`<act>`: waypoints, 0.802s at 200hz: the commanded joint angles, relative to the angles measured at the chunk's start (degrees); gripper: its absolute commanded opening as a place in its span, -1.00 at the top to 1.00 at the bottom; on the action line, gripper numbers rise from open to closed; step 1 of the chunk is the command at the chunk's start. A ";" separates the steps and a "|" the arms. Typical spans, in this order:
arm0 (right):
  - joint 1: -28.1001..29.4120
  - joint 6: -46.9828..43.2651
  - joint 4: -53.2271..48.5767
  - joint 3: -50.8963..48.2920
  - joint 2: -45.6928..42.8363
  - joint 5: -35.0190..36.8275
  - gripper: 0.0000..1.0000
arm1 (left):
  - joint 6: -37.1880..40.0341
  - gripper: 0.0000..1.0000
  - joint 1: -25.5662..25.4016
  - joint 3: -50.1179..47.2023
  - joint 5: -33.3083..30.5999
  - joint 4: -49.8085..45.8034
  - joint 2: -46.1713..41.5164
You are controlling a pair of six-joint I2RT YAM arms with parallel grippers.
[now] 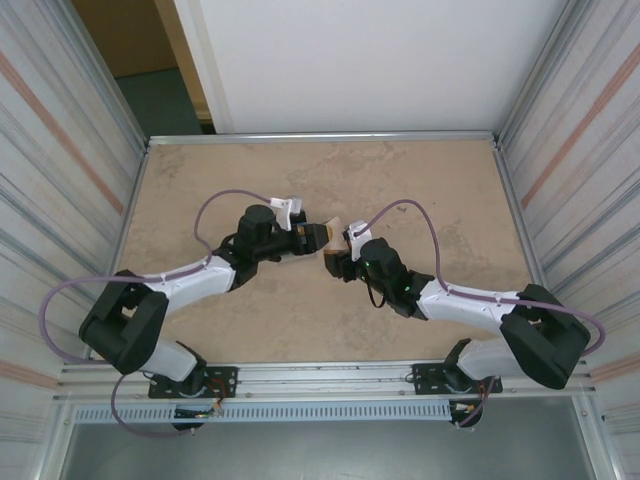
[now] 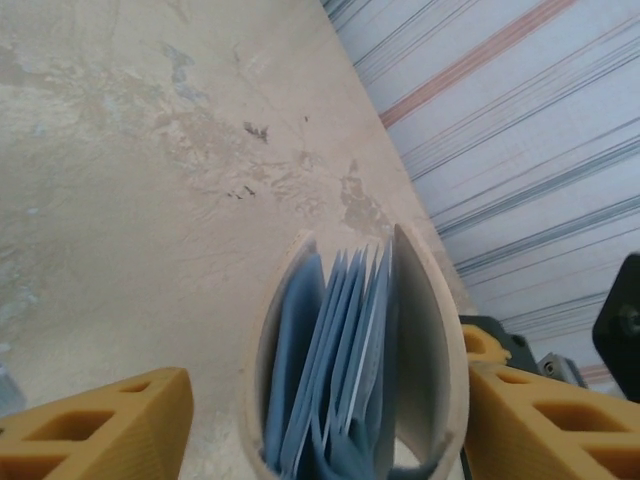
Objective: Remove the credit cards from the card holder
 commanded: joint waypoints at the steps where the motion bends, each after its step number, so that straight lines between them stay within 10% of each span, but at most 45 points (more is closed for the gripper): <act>1: 0.36 -0.91 3.11 2.51 -1.29 -0.33 -0.12 | -1.72 -0.19 -0.41 1.41 2.75 3.90 1.44; 67: -1.19 -0.38 0.29 3.16 -4.55 -3.02 -0.43 | 3.21 0.56 -0.35 3.58 5.65 0.62 0.66; 115: -7.41 2.08 -8.16 4.04 -14.16 -15.42 -0.99 | 17.09 0.70 0.57 7.89 11.42 -11.13 -3.31; 160: -19.25 7.63 -18.18 7.14 -22.07 -34.83 -0.97 | 33.56 0.76 1.13 10.67 16.29 -24.07 -9.97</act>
